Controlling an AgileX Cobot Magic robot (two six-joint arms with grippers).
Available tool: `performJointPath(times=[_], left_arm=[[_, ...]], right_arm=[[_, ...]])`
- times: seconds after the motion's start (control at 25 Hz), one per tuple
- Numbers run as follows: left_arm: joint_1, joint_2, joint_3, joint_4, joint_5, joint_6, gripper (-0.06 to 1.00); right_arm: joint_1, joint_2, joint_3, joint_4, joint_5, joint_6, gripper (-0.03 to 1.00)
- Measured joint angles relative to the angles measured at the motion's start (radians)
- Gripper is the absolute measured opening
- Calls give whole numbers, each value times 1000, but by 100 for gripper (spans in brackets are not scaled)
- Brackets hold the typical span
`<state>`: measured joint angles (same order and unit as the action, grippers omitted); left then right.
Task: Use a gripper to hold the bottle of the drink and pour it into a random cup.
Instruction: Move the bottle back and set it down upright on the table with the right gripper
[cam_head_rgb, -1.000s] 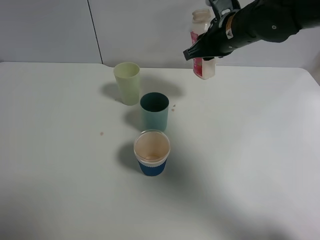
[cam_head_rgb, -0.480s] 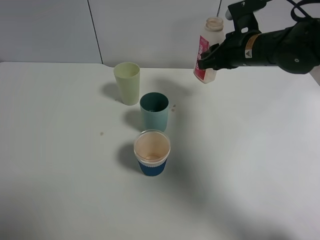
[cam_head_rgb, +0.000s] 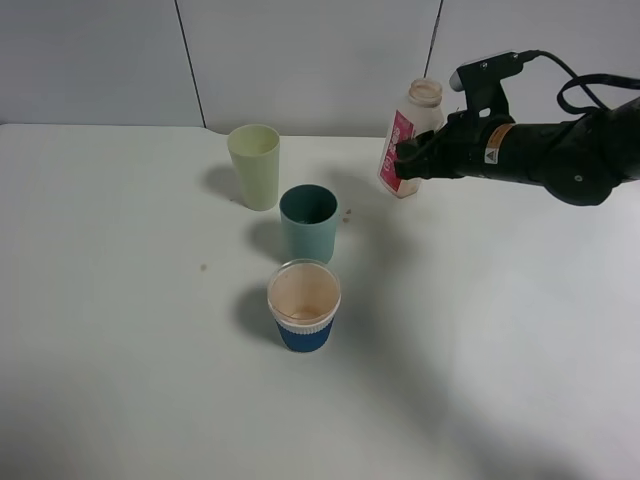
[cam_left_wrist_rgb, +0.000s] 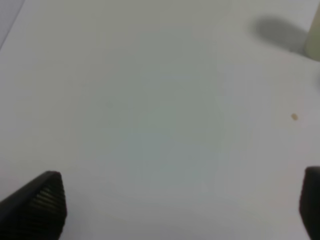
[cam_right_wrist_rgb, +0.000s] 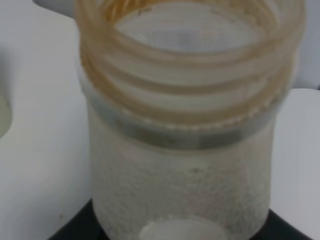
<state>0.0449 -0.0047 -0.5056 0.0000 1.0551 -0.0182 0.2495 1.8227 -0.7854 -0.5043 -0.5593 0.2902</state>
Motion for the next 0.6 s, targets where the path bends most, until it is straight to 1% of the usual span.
performJointPath(times=[0.08,0.32,0.6], left_arm=[[0,0,0,0,0,0,93],[0,0,0,0,0,0,93],[0,0,0,5,0,0,93]], right_arm=[[0,19,7,2,-23,-17,36],[0,56,8,2,-31,-78,36],[0,98,8,2,-13,-83,36]])
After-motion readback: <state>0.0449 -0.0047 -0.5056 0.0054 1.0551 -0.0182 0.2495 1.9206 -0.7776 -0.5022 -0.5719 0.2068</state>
